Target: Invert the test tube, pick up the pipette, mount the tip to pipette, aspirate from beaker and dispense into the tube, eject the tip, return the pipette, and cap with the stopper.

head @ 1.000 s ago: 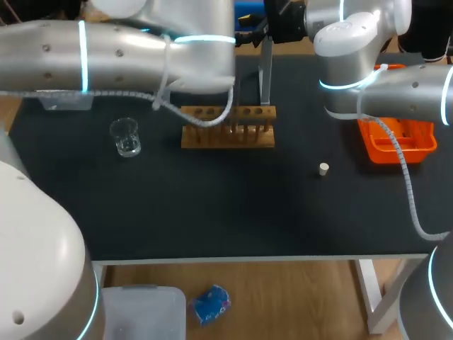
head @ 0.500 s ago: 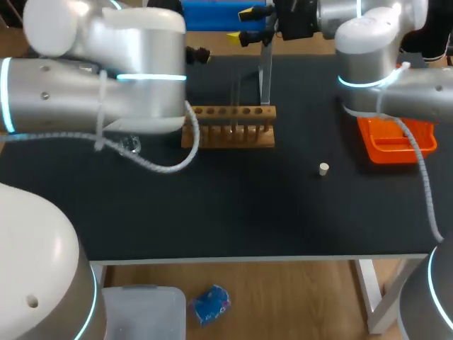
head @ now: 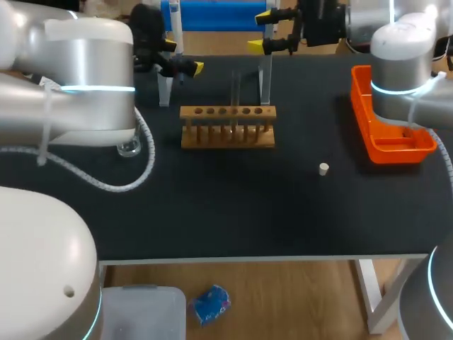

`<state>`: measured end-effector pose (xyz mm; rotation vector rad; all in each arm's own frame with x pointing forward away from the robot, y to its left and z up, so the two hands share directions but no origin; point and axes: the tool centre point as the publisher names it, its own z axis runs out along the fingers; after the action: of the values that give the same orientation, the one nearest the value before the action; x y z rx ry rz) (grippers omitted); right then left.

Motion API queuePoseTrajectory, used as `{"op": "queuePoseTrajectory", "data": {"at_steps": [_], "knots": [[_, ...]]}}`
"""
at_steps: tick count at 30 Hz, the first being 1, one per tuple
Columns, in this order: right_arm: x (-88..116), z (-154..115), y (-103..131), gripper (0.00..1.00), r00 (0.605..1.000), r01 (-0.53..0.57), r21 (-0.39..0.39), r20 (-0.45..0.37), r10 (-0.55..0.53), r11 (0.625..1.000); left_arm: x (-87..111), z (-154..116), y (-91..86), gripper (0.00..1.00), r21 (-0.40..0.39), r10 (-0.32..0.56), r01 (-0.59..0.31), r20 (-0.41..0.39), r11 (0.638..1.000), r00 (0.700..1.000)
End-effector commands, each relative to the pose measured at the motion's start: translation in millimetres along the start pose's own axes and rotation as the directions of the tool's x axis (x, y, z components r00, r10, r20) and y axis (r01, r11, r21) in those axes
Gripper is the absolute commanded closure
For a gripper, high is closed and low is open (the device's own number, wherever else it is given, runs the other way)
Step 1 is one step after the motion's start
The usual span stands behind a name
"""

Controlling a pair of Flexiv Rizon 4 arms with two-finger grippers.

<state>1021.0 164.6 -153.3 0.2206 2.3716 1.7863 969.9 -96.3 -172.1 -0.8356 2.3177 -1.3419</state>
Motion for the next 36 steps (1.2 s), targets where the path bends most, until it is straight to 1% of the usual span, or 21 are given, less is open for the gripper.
{"op": "queuePoseTrajectory", "data": {"at_steps": [1, 3, 4, 5, 6, 7, 9, 10, 11, 12, 16, 21, 26, 30, 36], "knots": [[0, -1, 1, 0.0, 1.0, -0.001, 0.003, -0.003, 0.001, 1.0, -3.4, -4, -1.4, 0.0, -0.007, -0.001, 0.0, -0.129, 1.0, 0.992], [0, -1, 1, 0.0, 1.0, -0.001, 0.003, -0.003, 0.001, 1.0, -3.4, -4, -1.4, 0.0, -0.007, -0.001, 0.0, -0.129, 1.0, 0.992], [0, -1, 1, 0.0, 1.0, -0.001, 0.003, -0.003, 0.001, 1.0, -0.1, -3, -3.7, 0.0, -0.002, 0.029, -0.03, -0.183, 1.0, 0.983], [0, -6, -3, 0.0, 1.0, -0.005, 0.006, -0.004, 0.005, 1.0, 0.5, -4, -4.3, 0.0, -0.005, 0.026, -0.027, -0.197, 1.0, 0.98], [2, -12, -7, 0.0, 1.0, -0.002, 0.011, -0.005, 0.002, 1.0, 0.3, -3, -3.9, 0.0, -0.027, 0.054, -0.061, -0.211, 0.998, 0.976], [4, -18, -11, 0.0, 1.0, 0.001, 0.016, -0.003, -0.001, 1.0, 1.6, -2, -3.2, 0.0, -0.03, 0.068, -0.077, -0.24, 0.997, 0.968], [9, -30, -18, 0.0, 1.0, 0.001, 0.02, 0.0, -0.001, 1.0, 2.1, 1, -1.8, 0.0, -0.031, 0.069, -0.081, -0.276, 0.996, 0.959], [12, -37, -21, 0.0, 1.0, -0.003, 0.024, 0.007, 0.002, 1.0, 3.3, 2, -1.1, 0.0, -0.01, 0.082, -0.09, -0.314, 0.996, 0.946], [14, -42, -25, 0.0, 1.0, 0.003, 0.028, 0.015, -0.004, 1.0, 5.7, 4, -1.3, 0.0, -0.004, 0.089, -0.096, -0.33, 0.995, 0.94], [17, -48, -28, 0.0, 1.0, 0.006, 0.027, 0.015, -0.007, 1.0, 7.9, 6, -0.7, 0.0, -0.013, 0.104, -0.116, -0.344, 0.993, 0.933], [31, -70, -36, 0.0, 0.998, 0.034, 0.043, 0.049, -0.036, 0.998, 14.6, 13, 1.3, 0.0, -0.002, 0.132, -0.145, -0.405, 0.989, 0.905], [48, -98, -50, 0.0, 0.996, 0.018, 0.068, 0.089, -0.025, 0.998, 21.9, 24, 2.3, 0.0, 0.003, 0.166, -0.186, -0.461, 0.983, 0.871], [69, -124, -72, 0.0, 0.994, -0.013, 0.083, 0.105, 0.004, 0.996, 21.7, 37, 3.0, 0.0, -0.004, 0.167, -0.192, -0.473, 0.981, 0.865], [83, -143, -90, 0.0, 0.991, -0.048, 0.075, 0.132, 0.038, 0.996, 20.0, 46, 2.5, 0.0, -0.012, 0.176, -0.206, -0.47, 0.979, 0.865], [100, -160, -113, 0.0, 0.985, -0.078, 0.091, 0.16, 0.062, 0.993, 20.2, 57, 5.5, 0.0, -0.017, 0.185, -0.217, -0.465, 0.976, 0.866]]}}
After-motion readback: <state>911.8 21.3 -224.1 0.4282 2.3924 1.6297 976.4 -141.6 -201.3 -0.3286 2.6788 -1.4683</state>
